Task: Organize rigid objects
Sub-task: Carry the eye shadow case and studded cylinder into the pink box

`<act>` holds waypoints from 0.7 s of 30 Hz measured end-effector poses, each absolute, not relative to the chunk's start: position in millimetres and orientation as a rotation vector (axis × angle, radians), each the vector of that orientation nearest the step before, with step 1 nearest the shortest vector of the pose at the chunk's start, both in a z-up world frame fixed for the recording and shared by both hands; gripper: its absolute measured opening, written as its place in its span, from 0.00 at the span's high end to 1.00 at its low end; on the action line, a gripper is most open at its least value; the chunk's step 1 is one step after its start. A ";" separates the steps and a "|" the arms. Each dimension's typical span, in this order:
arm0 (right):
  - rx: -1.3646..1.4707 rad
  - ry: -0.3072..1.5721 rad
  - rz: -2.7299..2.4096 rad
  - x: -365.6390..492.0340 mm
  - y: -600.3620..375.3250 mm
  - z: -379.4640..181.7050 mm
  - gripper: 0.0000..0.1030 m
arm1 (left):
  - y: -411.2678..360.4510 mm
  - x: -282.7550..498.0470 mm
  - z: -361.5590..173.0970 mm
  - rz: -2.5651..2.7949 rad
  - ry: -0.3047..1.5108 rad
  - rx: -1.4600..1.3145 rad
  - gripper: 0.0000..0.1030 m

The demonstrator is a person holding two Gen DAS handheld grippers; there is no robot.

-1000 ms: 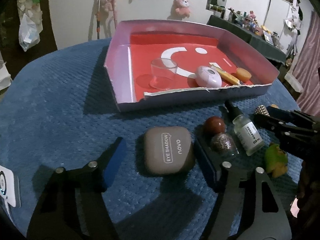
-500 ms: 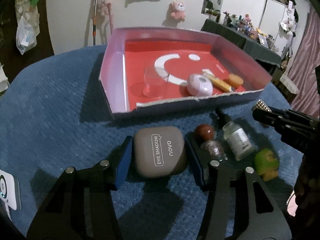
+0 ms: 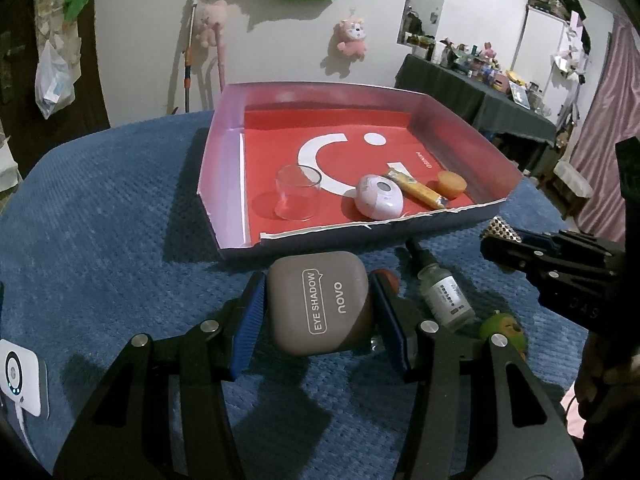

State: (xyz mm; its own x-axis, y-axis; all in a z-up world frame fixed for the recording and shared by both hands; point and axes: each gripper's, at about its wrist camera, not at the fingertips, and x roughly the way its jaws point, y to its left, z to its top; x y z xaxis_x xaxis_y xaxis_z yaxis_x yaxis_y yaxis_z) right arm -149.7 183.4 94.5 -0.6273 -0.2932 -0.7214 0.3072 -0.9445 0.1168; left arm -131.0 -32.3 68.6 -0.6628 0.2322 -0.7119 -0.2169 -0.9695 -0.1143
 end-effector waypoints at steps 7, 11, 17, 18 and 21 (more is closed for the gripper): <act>1.126 0.029 -2.569 -147.5 183.2 96.6 0.73 | -26.8 -127.1 71.1 2.648 -0.019 -1.129 0.51; 1.120 0.032 -2.572 -147.2 184.0 97.0 0.73 | -23.1 -129.2 77.7 2.634 -0.015 -1.119 0.51; 1.091 0.013 -2.564 -158.3 192.8 111.3 0.73 | -4.7 -159.9 104.2 2.562 0.026 -1.085 0.51; 1.093 0.016 -2.561 -166.2 195.4 116.3 0.73 | 0.3 -169.0 107.5 2.552 0.043 -1.092 0.51; 1.097 0.033 -2.546 -186.3 199.4 127.5 0.73 | 14.3 -195.3 112.9 2.513 0.089 -1.114 0.51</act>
State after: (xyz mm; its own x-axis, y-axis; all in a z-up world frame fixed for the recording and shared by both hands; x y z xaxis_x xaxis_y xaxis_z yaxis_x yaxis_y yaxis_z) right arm -186.3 199.4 127.5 -0.6300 -0.3224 -0.7065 0.3407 -0.9323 0.1217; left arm -195.3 14.3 112.9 -0.6088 0.3230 -0.7246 -0.3736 -0.9225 -0.0974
